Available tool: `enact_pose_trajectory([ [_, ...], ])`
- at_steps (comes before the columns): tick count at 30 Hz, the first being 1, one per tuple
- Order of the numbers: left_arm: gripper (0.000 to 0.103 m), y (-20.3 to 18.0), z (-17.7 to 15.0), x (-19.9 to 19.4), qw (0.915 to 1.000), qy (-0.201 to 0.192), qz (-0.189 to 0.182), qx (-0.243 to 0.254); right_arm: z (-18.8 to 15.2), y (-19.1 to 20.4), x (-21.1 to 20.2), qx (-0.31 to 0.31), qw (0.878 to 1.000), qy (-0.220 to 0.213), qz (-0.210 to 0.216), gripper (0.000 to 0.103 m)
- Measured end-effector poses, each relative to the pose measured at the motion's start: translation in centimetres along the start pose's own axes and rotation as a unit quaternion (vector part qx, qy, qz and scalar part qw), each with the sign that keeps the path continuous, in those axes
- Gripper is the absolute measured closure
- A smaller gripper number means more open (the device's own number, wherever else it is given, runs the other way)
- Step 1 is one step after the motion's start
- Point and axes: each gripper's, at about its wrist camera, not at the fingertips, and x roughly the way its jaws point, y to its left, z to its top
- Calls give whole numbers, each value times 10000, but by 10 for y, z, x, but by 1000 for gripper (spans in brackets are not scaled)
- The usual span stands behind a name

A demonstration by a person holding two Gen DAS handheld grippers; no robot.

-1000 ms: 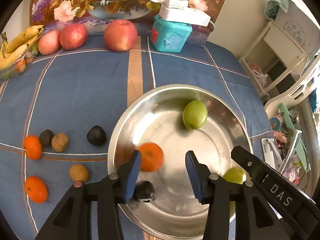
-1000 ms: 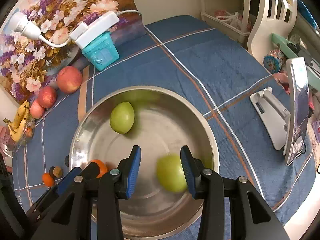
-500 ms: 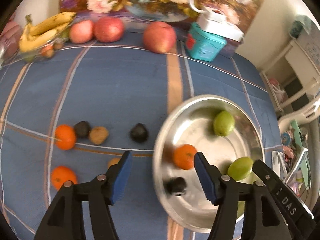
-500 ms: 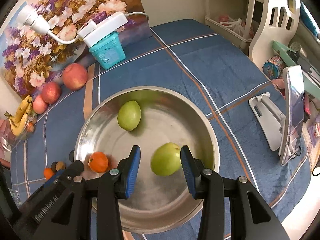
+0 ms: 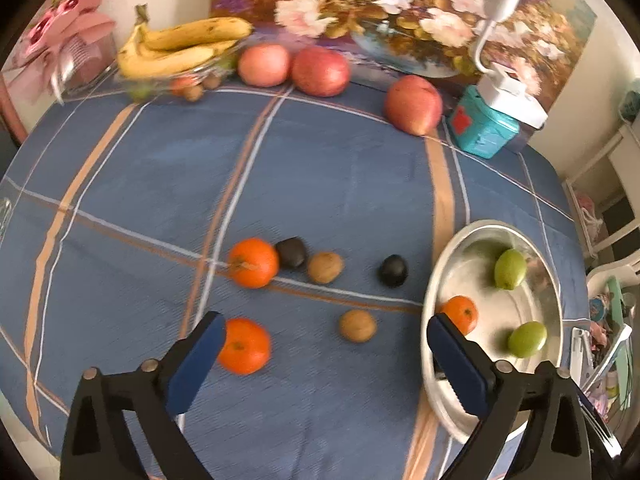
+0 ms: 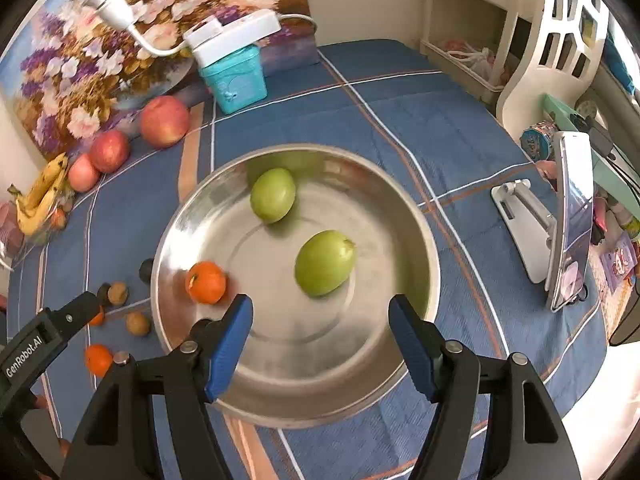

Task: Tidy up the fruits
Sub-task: 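Release the tangerine into the steel bowl with the left tool, then withdraw both tools from the bowl toward the remaining fruits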

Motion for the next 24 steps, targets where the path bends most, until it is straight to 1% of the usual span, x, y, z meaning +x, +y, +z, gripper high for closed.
enact_pose_trajectory([
  [2,0,9,-3,-1,10000,27,36,-65,-4,3,-1,-60,10000,4,-31,28],
  [7,0,32,-6,-5,9995,30,32,-315,-12,10,-7,-174,9998,-3,-56,28],
  [8,0,37,-5,-7,9994,25,52,-349,-12,12,-8,-195,9998,-5,-61,26],
  [15,0,69,2,-15,9980,-18,189,-598,-16,25,-10,-260,9996,-103,-71,24],
  [16,0,73,4,-16,9979,-44,208,-616,-16,26,-10,-266,9996,-125,-54,18],
  [17,0,74,5,-17,9979,-59,217,-614,-17,29,-10,-266,9995,-143,-27,5],
  [18,0,76,6,-18,9978,-87,229,-610,-17,32,-10,-263,9995,-170,18,2],
  [24,0,89,12,-20,9973,-178,291,-644,-16,50,-7,-296,9992,-244,140,2],
])
